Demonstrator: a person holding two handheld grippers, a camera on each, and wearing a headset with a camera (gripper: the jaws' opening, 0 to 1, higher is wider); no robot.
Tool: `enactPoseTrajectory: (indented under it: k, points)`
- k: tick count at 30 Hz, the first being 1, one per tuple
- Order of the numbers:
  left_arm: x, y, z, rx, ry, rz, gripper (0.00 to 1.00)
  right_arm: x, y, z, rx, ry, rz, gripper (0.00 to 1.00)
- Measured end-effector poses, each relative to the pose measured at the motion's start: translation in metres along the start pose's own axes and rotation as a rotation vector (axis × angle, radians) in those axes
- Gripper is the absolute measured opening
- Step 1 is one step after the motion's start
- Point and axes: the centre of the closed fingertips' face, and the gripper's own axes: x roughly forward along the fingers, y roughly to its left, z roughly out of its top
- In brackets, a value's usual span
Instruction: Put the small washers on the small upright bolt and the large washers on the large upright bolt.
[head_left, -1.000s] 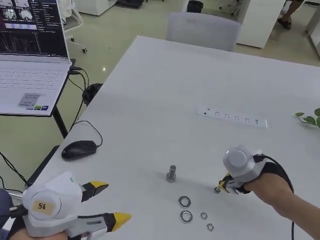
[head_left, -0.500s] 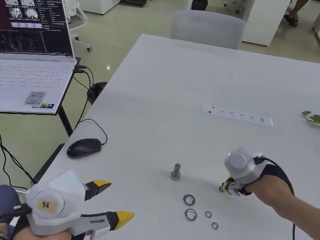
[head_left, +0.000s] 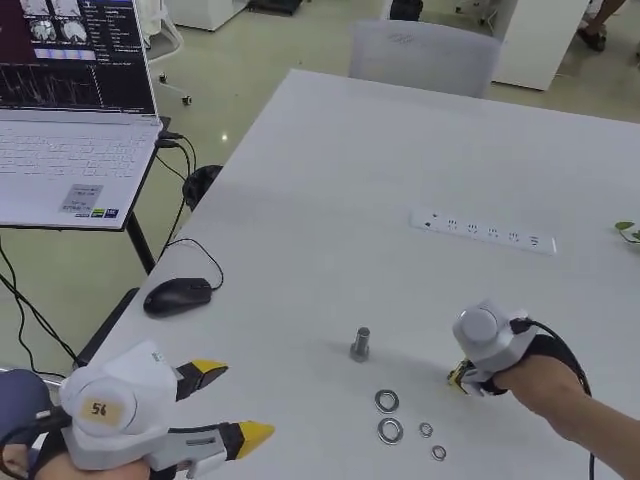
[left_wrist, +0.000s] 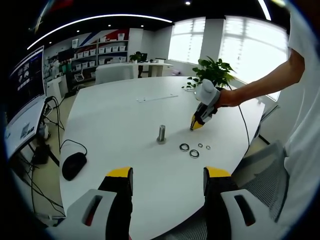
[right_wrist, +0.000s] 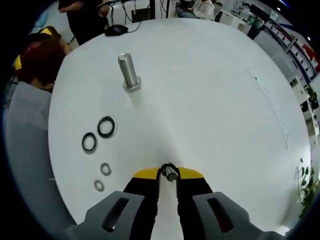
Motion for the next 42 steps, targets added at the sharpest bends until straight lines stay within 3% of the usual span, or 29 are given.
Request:
enactPoseTrajectory:
  k: [15,42]
  points:
    - [0.001,-0.002,0.002,0.007,-0.001,-0.003,0.56,0.001,0.001,-0.001,0.025,-0.013,0.005,0.18]
    - [0.003,-0.008,0.009,0.026,-0.007,-0.017,0.56,-0.037,-0.006,0.005,0.088,-0.125,-0.024,0.26]
